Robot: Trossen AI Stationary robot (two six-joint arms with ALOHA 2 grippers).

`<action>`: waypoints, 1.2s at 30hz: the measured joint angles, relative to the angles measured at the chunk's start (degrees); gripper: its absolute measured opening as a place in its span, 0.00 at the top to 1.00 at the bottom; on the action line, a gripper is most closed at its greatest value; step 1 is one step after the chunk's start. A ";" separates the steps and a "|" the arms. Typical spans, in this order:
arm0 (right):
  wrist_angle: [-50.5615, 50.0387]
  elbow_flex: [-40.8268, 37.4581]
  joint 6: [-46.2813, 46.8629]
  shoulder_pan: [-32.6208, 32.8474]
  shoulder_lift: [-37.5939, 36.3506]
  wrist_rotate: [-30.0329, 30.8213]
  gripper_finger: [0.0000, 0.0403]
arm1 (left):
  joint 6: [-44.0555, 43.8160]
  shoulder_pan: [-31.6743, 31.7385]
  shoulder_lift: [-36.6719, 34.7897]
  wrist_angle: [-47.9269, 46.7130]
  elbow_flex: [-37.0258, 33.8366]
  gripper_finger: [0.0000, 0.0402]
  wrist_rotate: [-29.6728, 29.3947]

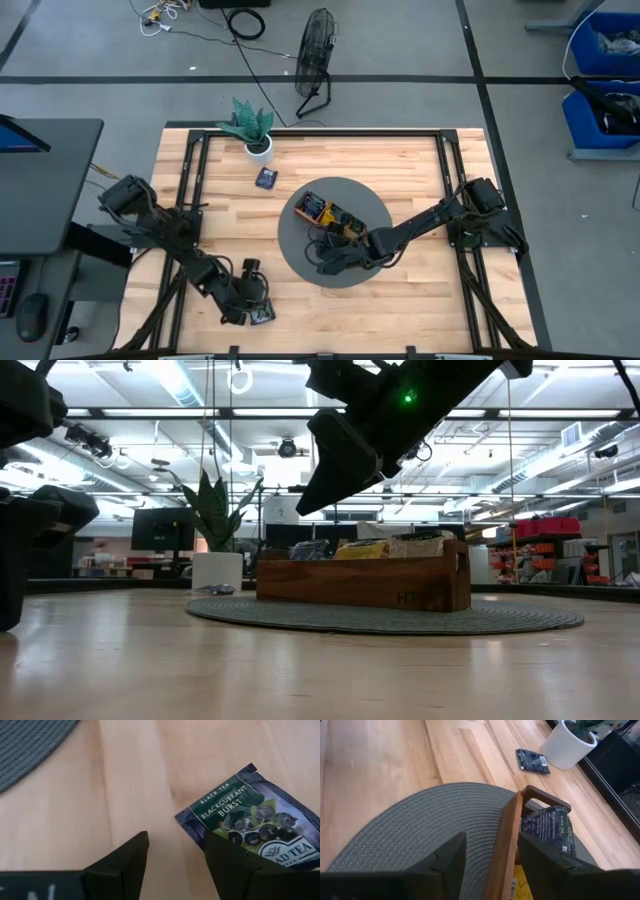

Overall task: Pick & Place Tea
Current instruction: Put the dark blue tea bag into the left section of the wooden organizer

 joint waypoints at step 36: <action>-2.38 0.00 3.61 0.02 0.00 1.01 0.53 | -2.39 4.33 -16.35 -22.94 -0.37 0.70 -6.18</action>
